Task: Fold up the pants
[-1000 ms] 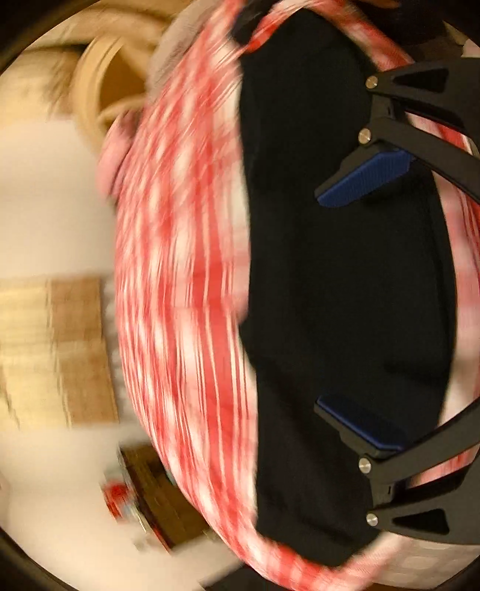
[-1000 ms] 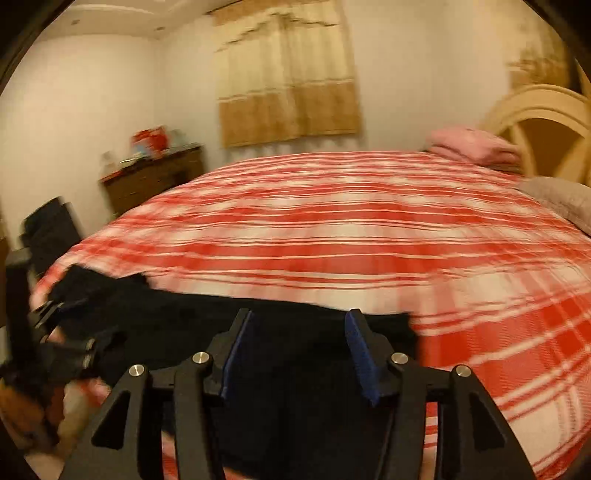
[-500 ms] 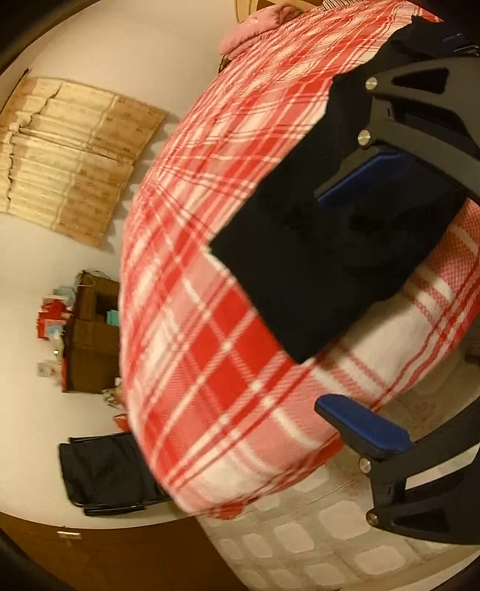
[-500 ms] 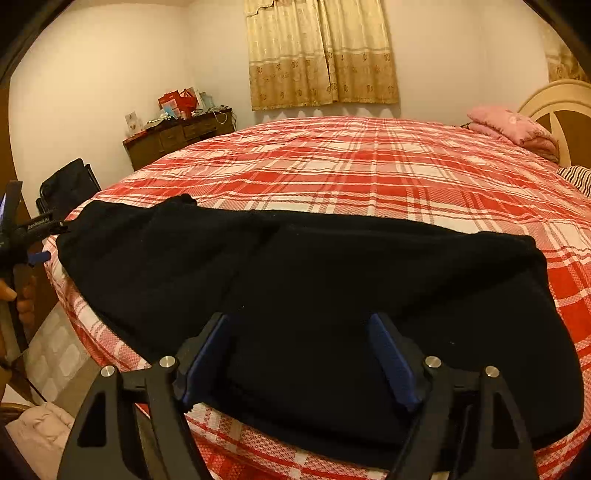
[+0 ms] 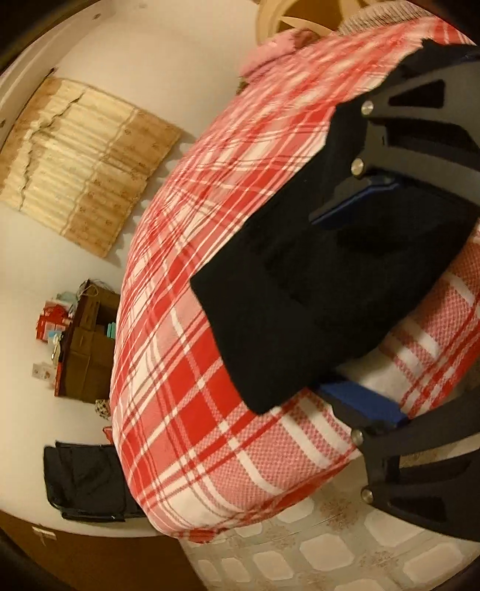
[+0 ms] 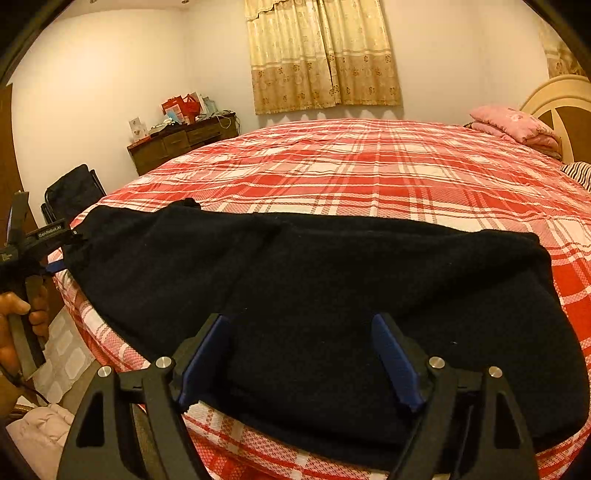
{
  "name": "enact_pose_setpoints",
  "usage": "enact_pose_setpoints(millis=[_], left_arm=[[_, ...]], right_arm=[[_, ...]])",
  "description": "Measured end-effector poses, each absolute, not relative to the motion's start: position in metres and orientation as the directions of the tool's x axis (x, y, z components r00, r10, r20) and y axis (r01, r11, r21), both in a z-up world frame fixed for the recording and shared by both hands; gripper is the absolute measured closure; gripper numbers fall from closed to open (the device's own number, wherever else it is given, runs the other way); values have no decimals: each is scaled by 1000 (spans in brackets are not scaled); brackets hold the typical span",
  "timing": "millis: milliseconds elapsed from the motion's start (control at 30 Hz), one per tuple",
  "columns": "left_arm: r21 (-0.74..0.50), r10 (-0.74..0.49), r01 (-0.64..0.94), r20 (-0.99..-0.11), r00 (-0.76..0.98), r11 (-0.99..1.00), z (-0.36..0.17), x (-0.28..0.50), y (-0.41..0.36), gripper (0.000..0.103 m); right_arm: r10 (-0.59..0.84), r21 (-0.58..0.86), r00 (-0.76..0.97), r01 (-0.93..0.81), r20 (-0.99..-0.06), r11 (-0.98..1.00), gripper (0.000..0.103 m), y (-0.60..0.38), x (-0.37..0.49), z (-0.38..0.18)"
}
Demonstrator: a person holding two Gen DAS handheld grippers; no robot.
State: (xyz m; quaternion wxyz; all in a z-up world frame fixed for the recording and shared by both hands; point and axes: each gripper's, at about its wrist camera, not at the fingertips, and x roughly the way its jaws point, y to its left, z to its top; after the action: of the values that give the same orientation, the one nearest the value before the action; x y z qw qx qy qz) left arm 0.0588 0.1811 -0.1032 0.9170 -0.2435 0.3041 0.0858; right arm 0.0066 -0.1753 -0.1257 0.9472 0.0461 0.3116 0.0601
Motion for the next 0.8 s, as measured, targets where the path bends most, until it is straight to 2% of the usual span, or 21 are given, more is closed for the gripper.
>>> enact_pose_setpoints(millis=[33, 100, 133, 167, 233, 367, 533, 700, 800], left_arm=[[-407, 5, -308, -596, 803, 860, -104, 58, 183, 29], [-425, 13, -328, -595, 804, 844, -104, 56, 189, 45], [-418, 20, -335, -600, 799, 845, -105, 58, 190, 65], [-402, 29, -344, -614, 789, 849, -105, 61, 191, 80], [-431, -24, -310, -614, 789, 847, -104, 63, 193, 82], [-425, -33, -281, -597, 801, 861, -97, 62, 186, 84], [-381, -44, -206, -554, 831, 901, -76, 57, 170, 85], [-309, -139, -15, -469, 872, 951, -36, 50, 118, 86], [-256, -250, 153, -410, 877, 955, -15, 35, 73, 86]], right_arm=[[143, 125, 799, -85, -585, 989, 21, -175, 7, -126], [142, 123, 799, -85, -585, 989, 21, -175, 7, -126], [142, 124, 799, -85, -584, 989, 21, -176, 7, -126], [144, 126, 799, -86, -584, 988, 21, -176, 7, -126], [145, 128, 799, -86, -584, 988, 21, -176, 7, -125], [139, 119, 794, -85, -592, 989, 21, -174, 7, -121], [152, 214, 822, -38, -548, 976, 21, -201, 4, -99], [160, 330, 838, 26, -523, 944, 21, -246, 3, -85], [245, 459, 838, 7, -487, 888, 21, -272, 3, -83]])
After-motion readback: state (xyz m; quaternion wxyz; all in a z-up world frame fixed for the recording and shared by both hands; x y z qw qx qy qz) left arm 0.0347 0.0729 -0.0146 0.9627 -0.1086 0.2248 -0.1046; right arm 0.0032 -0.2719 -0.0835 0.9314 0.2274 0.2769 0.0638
